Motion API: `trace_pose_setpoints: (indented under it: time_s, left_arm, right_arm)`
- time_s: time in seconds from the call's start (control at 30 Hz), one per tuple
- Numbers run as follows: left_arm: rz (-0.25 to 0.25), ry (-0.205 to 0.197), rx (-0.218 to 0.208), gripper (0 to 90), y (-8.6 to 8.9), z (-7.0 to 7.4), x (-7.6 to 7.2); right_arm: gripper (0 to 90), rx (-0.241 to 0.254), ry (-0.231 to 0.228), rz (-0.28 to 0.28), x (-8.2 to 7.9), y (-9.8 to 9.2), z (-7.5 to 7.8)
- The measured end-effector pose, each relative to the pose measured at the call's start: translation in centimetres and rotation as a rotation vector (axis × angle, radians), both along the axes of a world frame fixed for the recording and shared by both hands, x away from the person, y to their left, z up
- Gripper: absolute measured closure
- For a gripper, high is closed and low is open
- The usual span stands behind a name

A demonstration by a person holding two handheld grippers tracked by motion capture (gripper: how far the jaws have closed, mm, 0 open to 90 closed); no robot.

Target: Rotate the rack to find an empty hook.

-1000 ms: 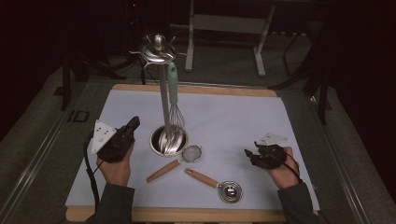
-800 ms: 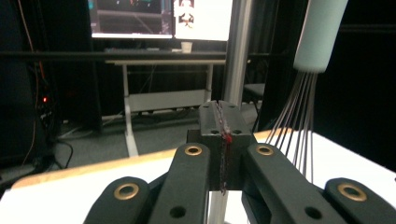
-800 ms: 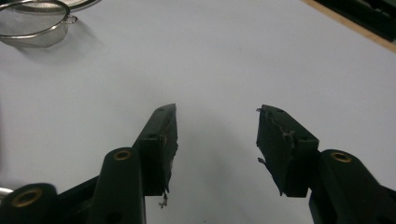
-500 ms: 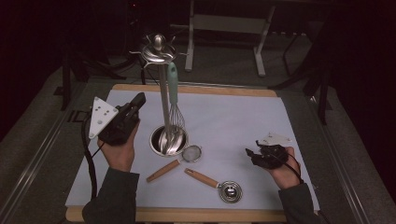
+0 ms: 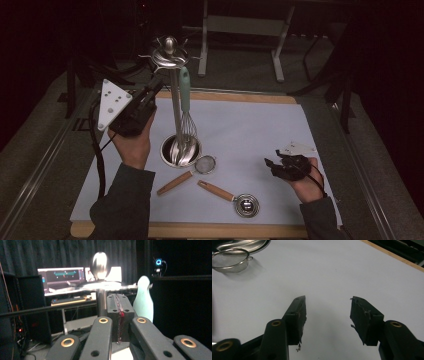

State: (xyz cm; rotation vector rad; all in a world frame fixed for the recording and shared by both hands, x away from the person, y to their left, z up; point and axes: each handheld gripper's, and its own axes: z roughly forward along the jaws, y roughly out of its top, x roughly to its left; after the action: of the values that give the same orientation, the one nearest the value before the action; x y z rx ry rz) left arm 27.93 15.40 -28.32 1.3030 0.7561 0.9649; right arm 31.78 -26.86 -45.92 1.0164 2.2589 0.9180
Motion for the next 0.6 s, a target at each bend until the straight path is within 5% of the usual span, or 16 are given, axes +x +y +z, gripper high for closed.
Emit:
trace_pose_setpoints:
  time_s: [0.23, 0.6]
  left_arm:
    - [0.002, -0.047, -0.058, 90.0, 0.23, -0.26, 0.39]
    - [0.011, -0.084, -0.052, 90.0, 0.59, -0.48, 0.66]
  right_arm:
    - [46.5, 0.01, -0.004, -0.002, -0.06, -0.08, 0.14]
    - [46.5, 0.021, -0.001, 0.002, -0.07, -0.11, 0.17]
